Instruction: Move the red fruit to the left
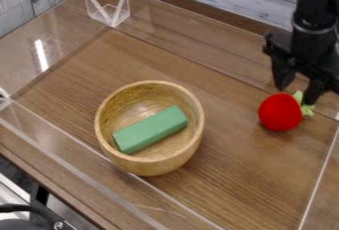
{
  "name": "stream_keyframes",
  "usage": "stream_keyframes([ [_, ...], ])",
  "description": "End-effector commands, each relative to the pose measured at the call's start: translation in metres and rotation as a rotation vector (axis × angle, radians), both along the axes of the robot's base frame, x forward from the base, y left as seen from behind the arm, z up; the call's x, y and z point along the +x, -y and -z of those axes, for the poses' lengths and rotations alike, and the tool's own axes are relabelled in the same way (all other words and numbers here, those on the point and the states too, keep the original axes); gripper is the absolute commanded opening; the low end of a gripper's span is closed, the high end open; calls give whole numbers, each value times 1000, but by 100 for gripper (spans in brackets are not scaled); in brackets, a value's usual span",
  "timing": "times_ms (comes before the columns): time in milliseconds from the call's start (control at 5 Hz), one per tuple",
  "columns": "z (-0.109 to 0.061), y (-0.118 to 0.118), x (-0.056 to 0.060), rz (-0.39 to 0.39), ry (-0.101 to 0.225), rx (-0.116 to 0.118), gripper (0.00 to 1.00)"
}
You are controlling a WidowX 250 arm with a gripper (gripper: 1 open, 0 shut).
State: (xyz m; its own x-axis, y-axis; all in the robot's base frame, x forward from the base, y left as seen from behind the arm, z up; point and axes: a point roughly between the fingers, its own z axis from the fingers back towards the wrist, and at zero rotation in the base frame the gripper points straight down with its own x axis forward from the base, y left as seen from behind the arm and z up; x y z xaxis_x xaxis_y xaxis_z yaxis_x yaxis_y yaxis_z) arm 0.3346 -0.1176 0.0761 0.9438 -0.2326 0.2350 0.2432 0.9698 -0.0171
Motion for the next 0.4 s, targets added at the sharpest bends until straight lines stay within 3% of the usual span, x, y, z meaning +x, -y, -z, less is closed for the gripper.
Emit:
stream_keyframes([
  [0, -17, -2, 8, -38, 46, -23, 0],
  [200, -16, -6, 6, -57, 31, -21, 0],
])
